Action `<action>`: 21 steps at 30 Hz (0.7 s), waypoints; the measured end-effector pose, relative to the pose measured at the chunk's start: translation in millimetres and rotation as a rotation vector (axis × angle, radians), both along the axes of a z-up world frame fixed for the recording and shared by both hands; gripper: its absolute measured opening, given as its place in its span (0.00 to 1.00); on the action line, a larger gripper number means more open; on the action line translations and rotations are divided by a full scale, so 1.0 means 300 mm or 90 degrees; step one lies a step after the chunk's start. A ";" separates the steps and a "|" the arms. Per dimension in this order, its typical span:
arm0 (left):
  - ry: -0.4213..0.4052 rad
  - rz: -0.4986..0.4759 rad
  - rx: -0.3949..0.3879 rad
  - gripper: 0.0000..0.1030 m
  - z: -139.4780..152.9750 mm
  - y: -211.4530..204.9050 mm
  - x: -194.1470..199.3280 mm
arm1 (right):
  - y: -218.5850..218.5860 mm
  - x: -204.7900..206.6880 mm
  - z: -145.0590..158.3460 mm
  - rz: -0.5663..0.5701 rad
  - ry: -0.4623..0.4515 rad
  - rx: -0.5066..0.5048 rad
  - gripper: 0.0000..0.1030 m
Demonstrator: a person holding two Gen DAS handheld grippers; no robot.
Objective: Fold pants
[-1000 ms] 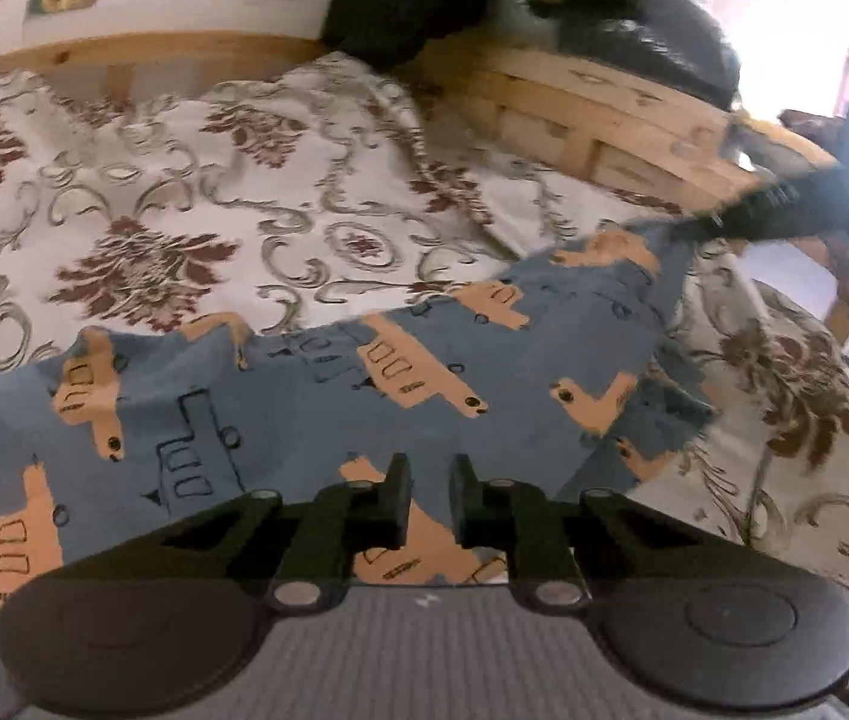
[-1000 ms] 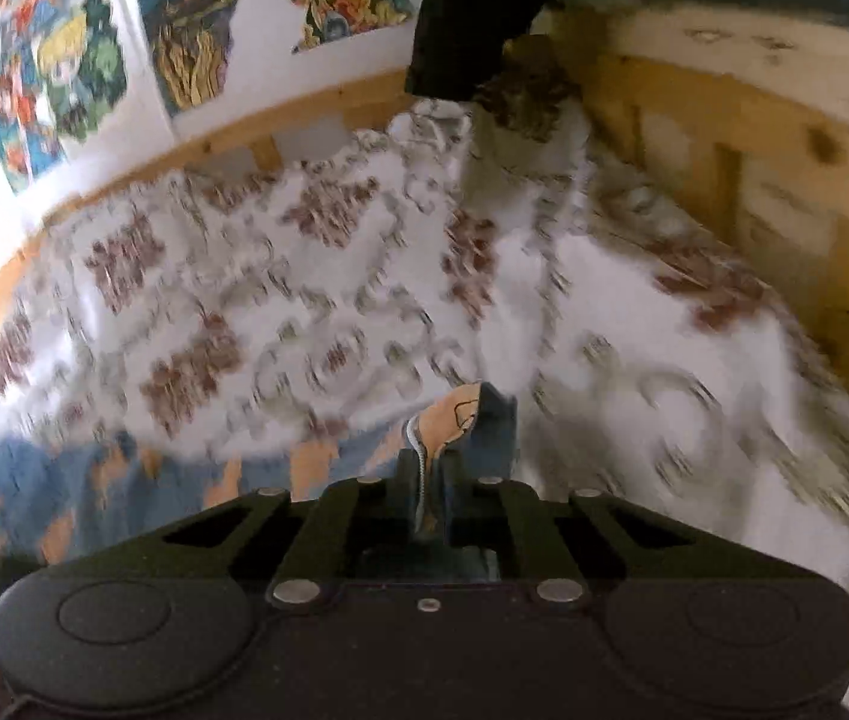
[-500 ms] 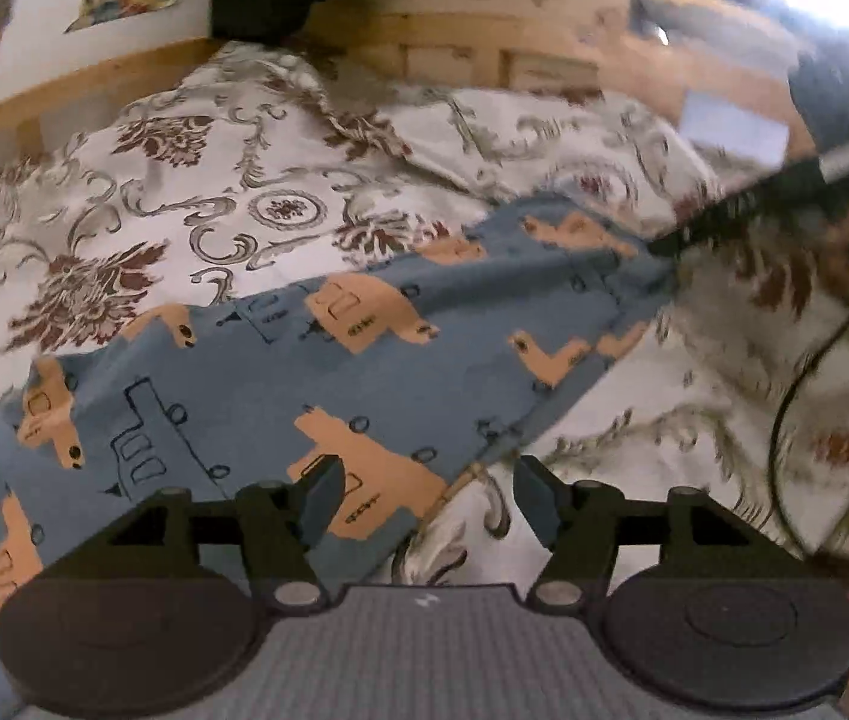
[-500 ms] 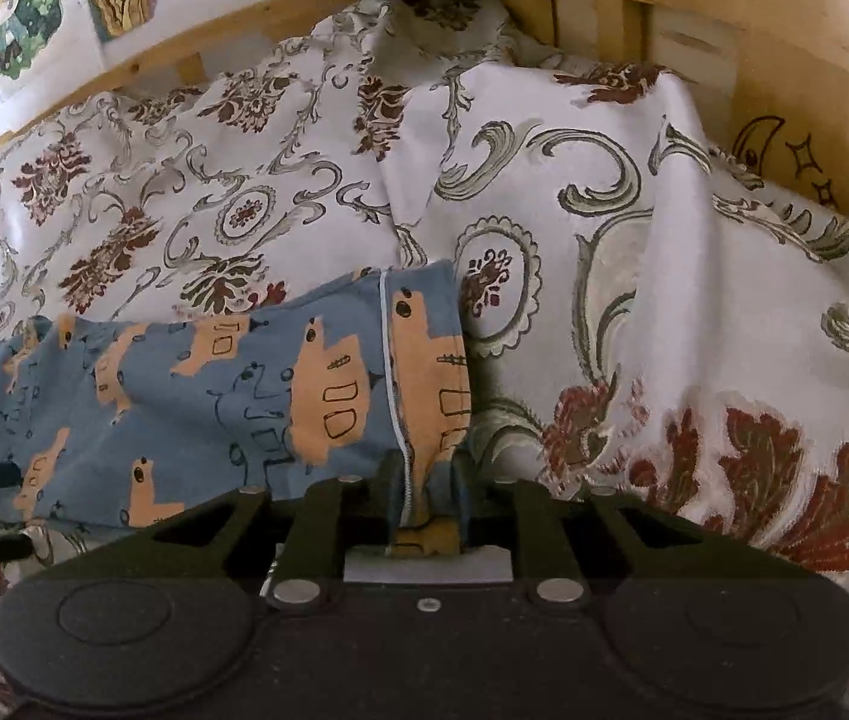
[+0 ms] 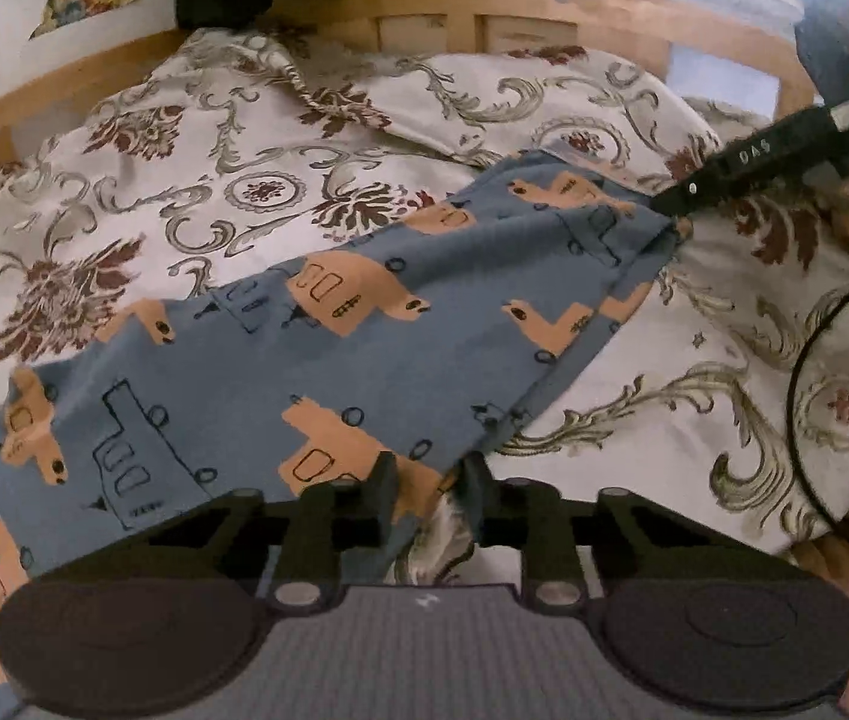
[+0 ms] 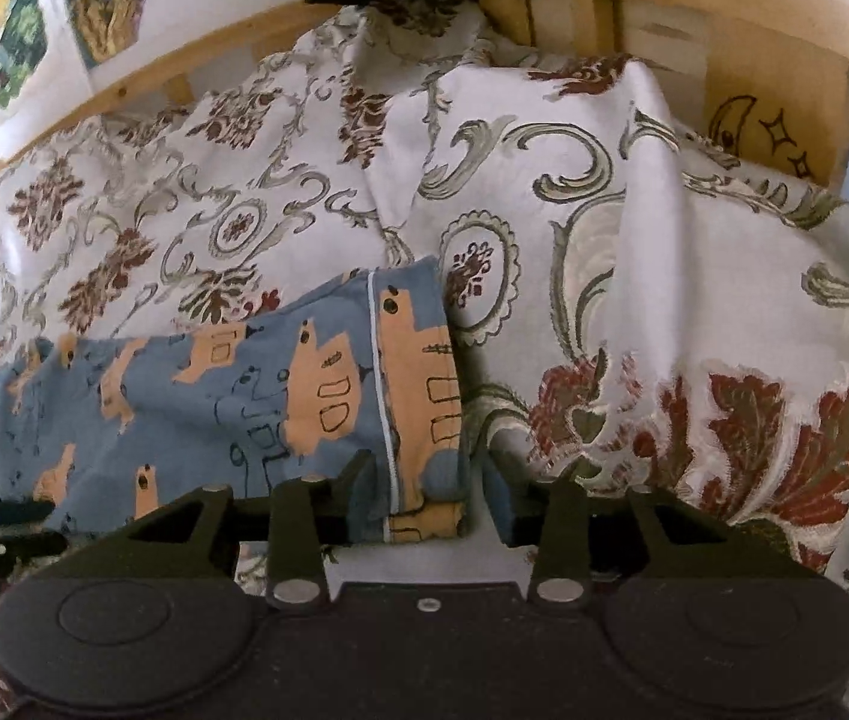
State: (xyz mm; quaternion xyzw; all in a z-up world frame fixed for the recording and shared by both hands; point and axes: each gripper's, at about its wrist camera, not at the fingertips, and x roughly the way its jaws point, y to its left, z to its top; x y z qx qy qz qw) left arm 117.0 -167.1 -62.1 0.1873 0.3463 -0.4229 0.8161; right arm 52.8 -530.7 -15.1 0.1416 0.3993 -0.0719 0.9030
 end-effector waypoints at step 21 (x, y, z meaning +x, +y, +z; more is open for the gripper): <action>0.071 0.028 -0.003 0.04 0.001 0.050 0.033 | 0.055 -0.053 0.028 0.041 0.037 -0.064 0.26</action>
